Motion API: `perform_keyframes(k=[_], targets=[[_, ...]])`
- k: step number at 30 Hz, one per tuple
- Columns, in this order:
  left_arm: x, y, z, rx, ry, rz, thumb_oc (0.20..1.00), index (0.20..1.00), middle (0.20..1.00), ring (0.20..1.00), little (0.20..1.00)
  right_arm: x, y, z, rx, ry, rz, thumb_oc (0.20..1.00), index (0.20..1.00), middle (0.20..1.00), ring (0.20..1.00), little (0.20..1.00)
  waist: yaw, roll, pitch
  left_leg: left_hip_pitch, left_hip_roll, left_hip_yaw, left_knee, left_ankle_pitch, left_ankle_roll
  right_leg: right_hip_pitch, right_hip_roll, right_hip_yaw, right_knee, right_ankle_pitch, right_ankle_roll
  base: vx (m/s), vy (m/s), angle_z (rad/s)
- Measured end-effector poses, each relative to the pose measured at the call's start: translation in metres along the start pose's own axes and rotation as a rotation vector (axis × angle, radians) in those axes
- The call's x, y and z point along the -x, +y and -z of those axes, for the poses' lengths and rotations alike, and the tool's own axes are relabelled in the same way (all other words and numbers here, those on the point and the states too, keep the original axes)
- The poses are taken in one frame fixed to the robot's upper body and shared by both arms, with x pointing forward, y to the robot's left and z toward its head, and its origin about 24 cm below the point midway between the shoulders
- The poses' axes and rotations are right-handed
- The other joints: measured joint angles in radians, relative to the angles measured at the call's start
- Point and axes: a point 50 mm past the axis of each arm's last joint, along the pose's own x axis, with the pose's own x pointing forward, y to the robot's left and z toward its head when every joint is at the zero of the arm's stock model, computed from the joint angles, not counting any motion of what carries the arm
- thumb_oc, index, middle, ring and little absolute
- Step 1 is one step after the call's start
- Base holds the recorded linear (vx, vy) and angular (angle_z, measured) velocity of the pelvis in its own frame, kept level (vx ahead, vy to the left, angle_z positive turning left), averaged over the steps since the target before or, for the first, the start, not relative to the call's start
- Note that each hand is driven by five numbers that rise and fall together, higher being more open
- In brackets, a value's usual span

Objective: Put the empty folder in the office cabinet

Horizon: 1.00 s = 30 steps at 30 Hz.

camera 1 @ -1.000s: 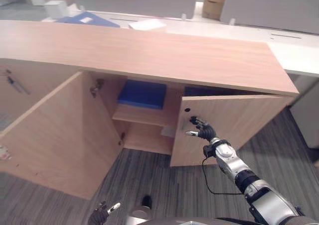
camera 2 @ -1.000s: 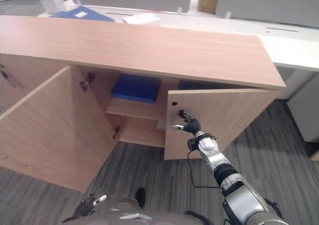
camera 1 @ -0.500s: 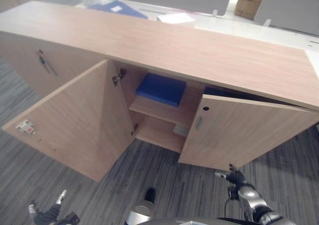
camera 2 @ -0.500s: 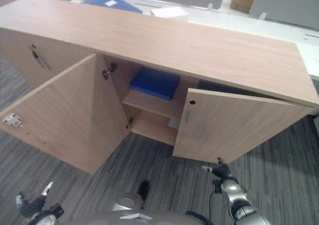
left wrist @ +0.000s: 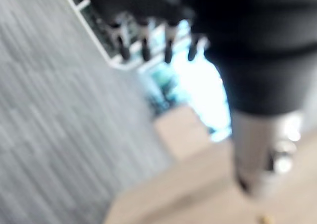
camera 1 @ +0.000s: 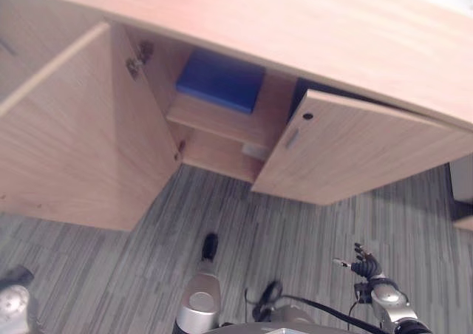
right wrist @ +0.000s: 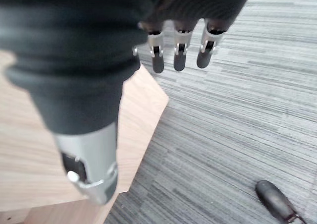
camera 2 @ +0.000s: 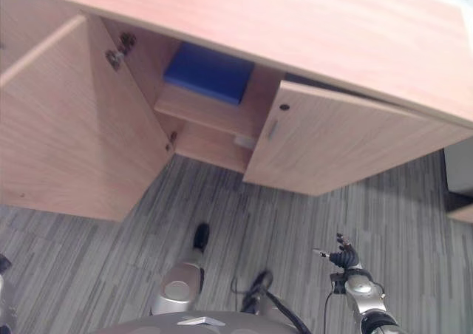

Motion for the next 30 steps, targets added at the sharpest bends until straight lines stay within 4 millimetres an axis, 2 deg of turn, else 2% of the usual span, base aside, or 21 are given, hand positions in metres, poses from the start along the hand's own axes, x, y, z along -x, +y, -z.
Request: perform_keyframes(k=[1,2,3,5,8,11,13,14,16,22,27,30], targets=[[-0.009,0.002,-0.012,0.003,-0.034,-0.003,1.000,1.000,1.000,1.000,1.000,-0.001,0.000,-0.003,-0.002,-0.018,-0.001,1.000,1.000,1.000,1.000,1.000,-0.003,-0.009,0.027,-0.008,0.001,0.004,0.000,0.000,0.000,-0.003,0.000,0.004,0.001,0.001,0.001,-0.04,0.042,-0.03],[-0.009,0.002,-0.012,0.003,-0.034,-0.003,1.000,1.000,1.000,1.000,1.000,-0.001,0.000,-0.003,-0.002,-0.018,-0.001,1.000,1.000,1.000,1.000,1.000,-0.003,-0.009,0.027,-0.008,0.001,0.004,0.000,0.000,0.000,-0.003,0.000,0.004,0.001,0.001,0.001,-0.04,0.043,-0.05],[-0.020,0.004,-0.027,0.021,-0.071,-0.019,1.000,1.000,1.000,1.000,1.000,-0.001,0.000,-0.006,-0.005,-0.034,-0.001,1.000,1.000,1.000,1.000,1.000,-0.006,-0.026,0.046,-0.020,0.003,0.007,0.000,-0.001,0.001,-0.017,0.001,0.007,0.000,0.001,0.001,-0.07,0.052,-0.02],[-0.025,0.010,-0.034,0.021,-0.089,-0.036,1.000,1.000,1.000,1.000,1.000,-0.002,0.000,-0.013,-0.013,-0.065,0.000,1.000,1.000,1.000,1.000,1.000,-0.012,-0.038,0.064,-0.023,0.003,0.008,0.001,0.000,0.001,-0.019,0.001,0.009,0.000,0.005,-0.001,-0.09,0.083,0.00],[-0.041,0.021,-0.056,0.048,-0.118,-0.072,1.000,1.000,1.000,1.000,1.000,-0.005,-0.007,-0.036,-0.014,-0.150,0.014,1.000,1.000,1.000,1.000,1.000,-0.018,-0.061,0.102,-0.066,0.012,0.007,0.035,-0.005,0.003,-0.049,0.007,0.025,0.001,0.014,-0.005,-0.09,0.053,0.03],[-0.051,0.020,-0.071,0.073,-0.132,-0.029,1.000,1.000,1.000,1.000,1.000,-0.010,-0.007,-0.055,-0.041,-0.210,0.000,1.000,1.000,1.000,1.000,1.000,-0.027,-0.076,0.119,-0.084,0.017,0.001,0.046,-0.006,0.001,-0.059,0.013,0.058,0.001,0.015,-0.007,-0.06,0.003,0.06],[-0.054,0.016,-0.077,0.081,-0.143,0.010,1.000,1.000,1.000,1.000,1.000,-0.010,-0.007,-0.061,-0.038,-0.232,-0.008,1.000,1.000,1.000,1.000,1.000,-0.030,-0.084,0.125,-0.088,0.020,0.002,0.049,-0.008,-0.002,-0.061,0.016,0.067,0.000,0.015,-0.007,-0.04,-0.012,0.00],[-0.056,0.008,-0.081,0.087,-0.154,0.083,1.000,1.000,1.000,1.000,1.000,-0.011,-0.008,-0.068,-0.032,-0.252,-0.012,1.000,1.000,1.000,1.000,1.000,-0.033,-0.087,0.124,-0.098,0.026,0.008,0.053,-0.008,-0.002,-0.071,0.019,0.077,0.000,0.015,-0.007,-0.03,-0.011,-0.03],[-0.055,-0.008,-0.080,0.091,-0.147,0.176,1.000,1.000,1.000,1.000,1.000,-0.011,-0.011,-0.071,-0.023,-0.262,-0.017,1.000,1.000,1.000,1.000,1.000,-0.037,-0.087,0.124,-0.106,0.036,0.032,0.059,-0.008,-0.002,-0.077,0.023,0.081,0.000,0.015,-0.007,0.00,-0.002,-0.02],[-0.054,-0.011,-0.074,0.089,-0.119,0.271,1.000,1.000,1.000,1.000,1.000,-0.011,-0.013,-0.071,-0.059,-0.265,-0.024,1.000,1.000,1.000,1.000,1.000,-0.040,-0.095,0.119,-0.096,0.051,0.071,0.067,-0.007,-0.003,-0.076,0.029,0.114,0.000,0.017,-0.008,0.04,0.012,-0.09],[-0.049,-0.013,-0.053,0.085,-0.020,0.298,1.000,1.000,1.000,1.000,1.000,-0.009,-0.011,-0.075,-0.079,-0.289,-0.031,1.000,1.000,1.000,1.000,1.000,-0.043,-0.095,0.119,-0.053,0.054,0.121,0.056,-0.007,-0.003,-0.067,0.020,0.162,-0.002,0.016,0.000,0.02,0.029,-0.20],[-0.041,-0.021,-0.039,0.098,0.026,0.331,1.000,1.000,1.000,1.000,1.000,-0.008,-0.011,-0.069,-0.095,-0.268,-0.014,1.000,1.000,1.000,1.000,1.000,-0.061,-0.093,0.118,-0.044,0.056,0.175,0.045,-0.007,-0.003,-0.077,0.010,0.184,0.001,0.014,-0.002,0.06,0.037,-0.05]])
